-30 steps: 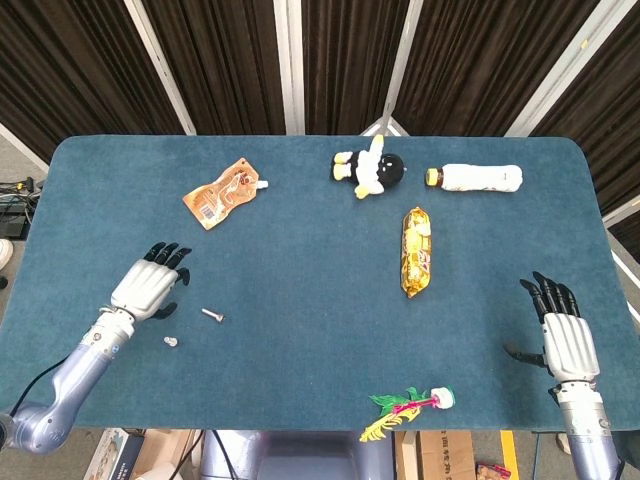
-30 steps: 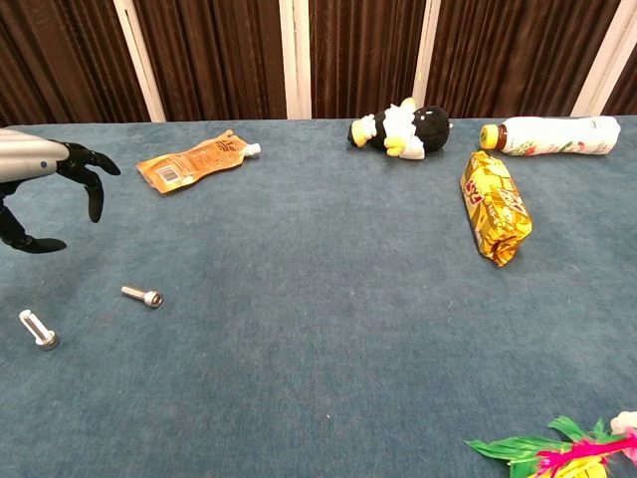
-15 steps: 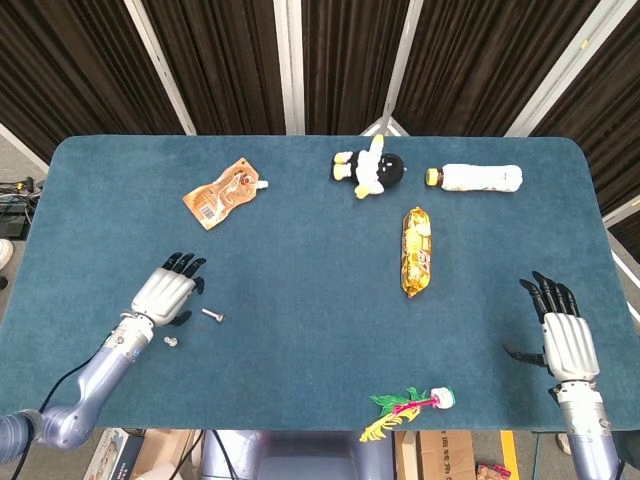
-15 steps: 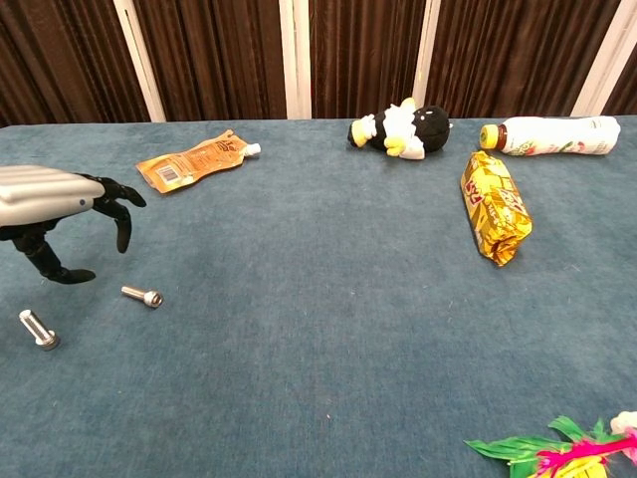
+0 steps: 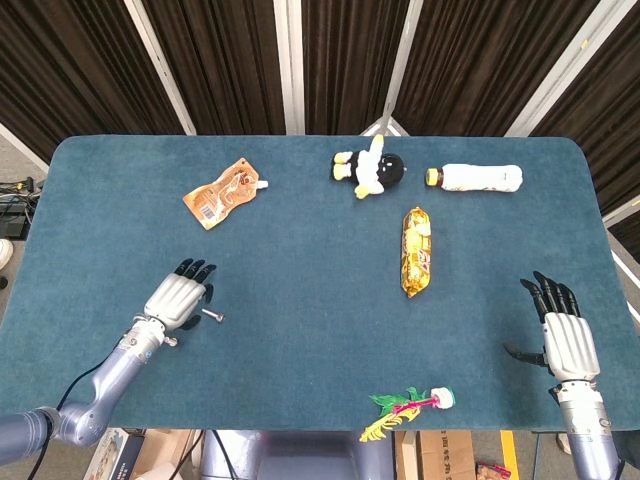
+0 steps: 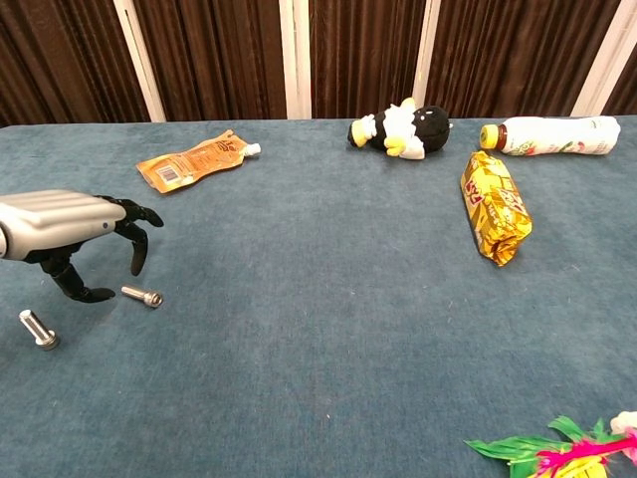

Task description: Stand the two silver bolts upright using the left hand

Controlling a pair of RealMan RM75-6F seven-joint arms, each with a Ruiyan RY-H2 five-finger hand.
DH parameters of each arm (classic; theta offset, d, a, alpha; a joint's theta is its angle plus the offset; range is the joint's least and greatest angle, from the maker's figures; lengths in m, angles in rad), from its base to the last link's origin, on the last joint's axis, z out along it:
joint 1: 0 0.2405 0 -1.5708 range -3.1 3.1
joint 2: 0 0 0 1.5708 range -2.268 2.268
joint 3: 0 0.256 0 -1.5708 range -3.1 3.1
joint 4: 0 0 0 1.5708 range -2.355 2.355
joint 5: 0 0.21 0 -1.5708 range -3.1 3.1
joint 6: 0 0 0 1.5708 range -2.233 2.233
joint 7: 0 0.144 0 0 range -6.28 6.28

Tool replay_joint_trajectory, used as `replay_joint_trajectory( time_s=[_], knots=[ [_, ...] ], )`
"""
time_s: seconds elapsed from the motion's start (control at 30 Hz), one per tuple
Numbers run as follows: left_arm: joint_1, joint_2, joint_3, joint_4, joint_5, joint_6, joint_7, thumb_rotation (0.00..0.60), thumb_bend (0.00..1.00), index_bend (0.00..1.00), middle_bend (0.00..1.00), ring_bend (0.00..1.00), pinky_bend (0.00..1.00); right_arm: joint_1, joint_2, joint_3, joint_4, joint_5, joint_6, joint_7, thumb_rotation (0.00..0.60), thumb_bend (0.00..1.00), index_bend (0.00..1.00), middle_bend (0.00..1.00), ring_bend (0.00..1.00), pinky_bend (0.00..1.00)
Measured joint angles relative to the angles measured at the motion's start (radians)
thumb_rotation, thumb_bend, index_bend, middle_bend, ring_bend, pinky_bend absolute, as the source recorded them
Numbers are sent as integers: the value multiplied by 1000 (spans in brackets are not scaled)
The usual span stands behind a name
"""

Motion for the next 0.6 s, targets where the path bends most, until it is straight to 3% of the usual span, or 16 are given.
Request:
replay_joint_trajectory(
  time_s=[0.6],
  knots=[
    [-8, -37, 13, 31, -23, 16, 35, 600, 479, 520, 73, 0, 0, 0, 0, 2, -1, 4, -3, 8, 600, 106, 150, 67, 42, 0]
  ],
)
